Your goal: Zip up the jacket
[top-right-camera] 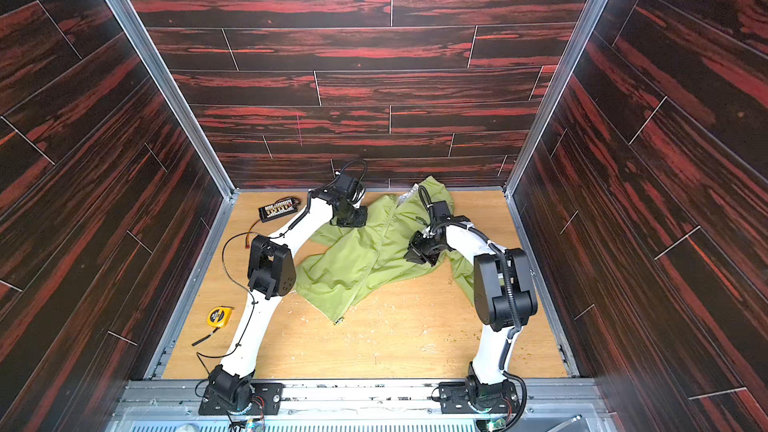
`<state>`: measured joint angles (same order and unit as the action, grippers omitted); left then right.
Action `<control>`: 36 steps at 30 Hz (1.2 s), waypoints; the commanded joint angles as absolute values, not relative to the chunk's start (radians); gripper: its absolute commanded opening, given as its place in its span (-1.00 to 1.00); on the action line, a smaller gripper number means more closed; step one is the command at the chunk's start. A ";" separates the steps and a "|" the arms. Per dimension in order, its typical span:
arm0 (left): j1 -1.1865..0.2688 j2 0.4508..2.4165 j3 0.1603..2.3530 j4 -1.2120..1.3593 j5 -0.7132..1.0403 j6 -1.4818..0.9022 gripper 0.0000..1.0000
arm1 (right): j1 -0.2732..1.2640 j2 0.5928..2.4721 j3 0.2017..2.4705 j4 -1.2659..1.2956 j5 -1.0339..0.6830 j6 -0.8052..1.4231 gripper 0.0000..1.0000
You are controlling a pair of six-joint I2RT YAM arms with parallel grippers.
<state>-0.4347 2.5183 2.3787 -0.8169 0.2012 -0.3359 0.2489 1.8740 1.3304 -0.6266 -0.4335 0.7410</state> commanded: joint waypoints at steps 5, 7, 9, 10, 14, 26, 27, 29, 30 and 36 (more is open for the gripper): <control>-0.360 2.470 2.392 -0.820 0.122 -0.420 -1.00 | 0.234 1.820 1.307 -0.685 -0.417 0.683 -1.00; -0.348 2.458 2.381 -0.814 0.104 -0.435 -1.00 | 0.213 1.798 1.293 -0.693 -0.422 0.671 -1.00; -0.335 2.449 2.368 -0.811 0.080 -0.454 -1.00 | 0.191 1.778 1.286 -0.705 -0.428 0.654 -1.00; -0.329 2.444 2.362 -0.808 0.073 -0.464 -1.00 | 0.181 1.768 1.287 -0.714 -0.433 0.643 -1.00; -0.308 2.426 2.340 -0.805 0.031 -0.500 -1.00 | 0.157 1.764 1.323 -0.764 -0.455 0.586 -1.00; -0.281 2.437 2.382 -0.785 0.086 -0.539 -0.76 | 0.189 1.822 1.430 -0.795 -0.569 0.595 -0.43; -0.280 2.430 2.380 -0.789 0.093 -0.538 -0.61 | 0.204 1.820 1.414 -0.775 -0.577 0.620 -0.33; -0.283 2.403 2.365 -0.798 0.104 -0.533 -0.32 | 0.242 1.813 1.372 -0.721 -0.599 0.672 -0.16; -0.282 2.386 2.355 -0.800 0.106 -0.531 -0.24 | 0.258 1.812 1.357 -0.697 -0.607 0.695 -0.10; -0.296 2.223 2.184 -0.801 0.100 -0.517 -0.14 | 0.345 1.849 1.269 -0.534 -0.640 0.830 -0.01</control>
<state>-0.2890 2.3756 2.2364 -0.7807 0.0975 -0.5297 0.3241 1.8141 1.2877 -0.6247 -0.6010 0.7448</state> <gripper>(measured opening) 0.431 0.493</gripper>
